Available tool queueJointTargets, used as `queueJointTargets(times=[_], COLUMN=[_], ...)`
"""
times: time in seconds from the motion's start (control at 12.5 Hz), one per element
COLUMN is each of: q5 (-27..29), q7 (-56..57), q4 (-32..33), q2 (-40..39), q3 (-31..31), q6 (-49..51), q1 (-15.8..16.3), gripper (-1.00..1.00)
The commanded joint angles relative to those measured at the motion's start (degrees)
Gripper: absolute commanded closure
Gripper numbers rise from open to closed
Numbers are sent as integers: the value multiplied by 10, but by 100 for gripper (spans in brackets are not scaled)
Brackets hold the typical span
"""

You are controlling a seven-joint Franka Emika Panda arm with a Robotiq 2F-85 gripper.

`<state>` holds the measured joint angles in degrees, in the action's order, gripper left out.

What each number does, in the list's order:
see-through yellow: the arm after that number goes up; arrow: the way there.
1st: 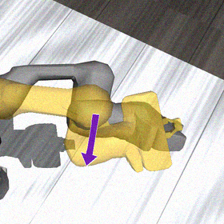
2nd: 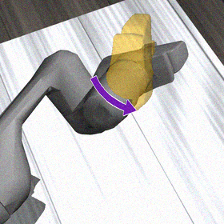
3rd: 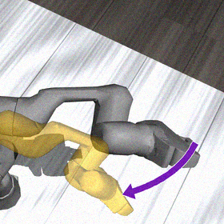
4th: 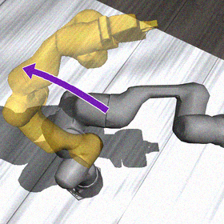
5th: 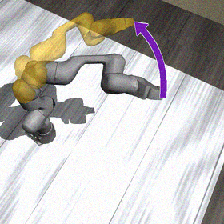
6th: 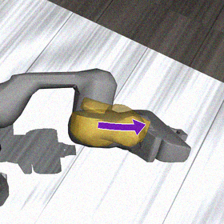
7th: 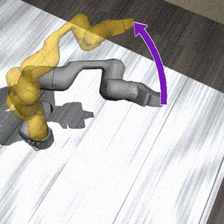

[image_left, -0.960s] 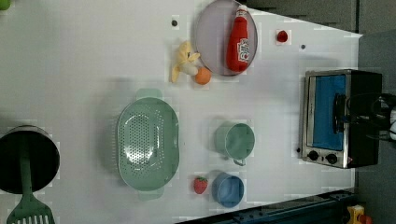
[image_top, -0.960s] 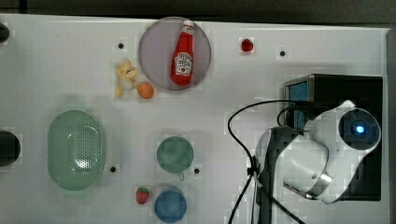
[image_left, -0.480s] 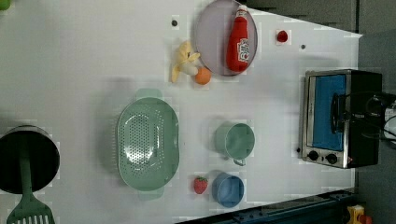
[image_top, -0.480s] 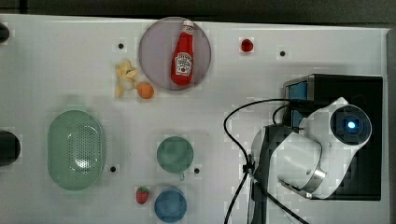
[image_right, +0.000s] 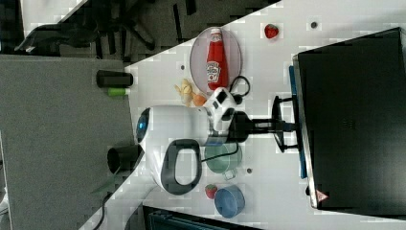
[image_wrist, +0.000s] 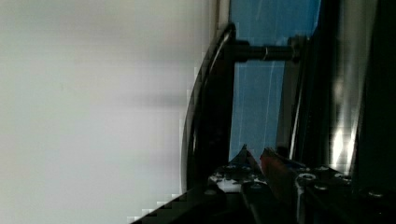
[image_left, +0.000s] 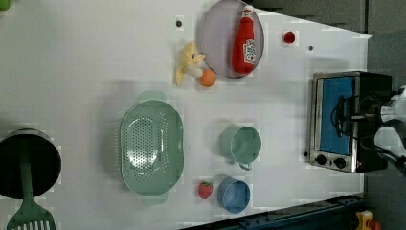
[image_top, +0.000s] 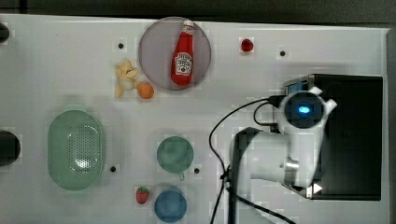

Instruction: Flap open oven.

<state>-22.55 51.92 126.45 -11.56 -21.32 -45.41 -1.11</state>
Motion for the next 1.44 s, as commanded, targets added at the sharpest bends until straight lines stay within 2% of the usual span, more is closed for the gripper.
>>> queueJointTargets(times=[0.08, 0.56, 0.88, 1.2, 1.44], q5=[-47, -152, -248, -316, -337], q7=[-158, -317, -445, -584, -593], q4=[25, 21, 12, -7, -30], q2=[-10, -75, -134, -190, -236], q3=[43, 73, 75, 75, 75], q6=[3, 3, 4, 35, 38], q1=[46, 83, 123, 160, 178], gripper=[65, 65, 65, 65, 65])
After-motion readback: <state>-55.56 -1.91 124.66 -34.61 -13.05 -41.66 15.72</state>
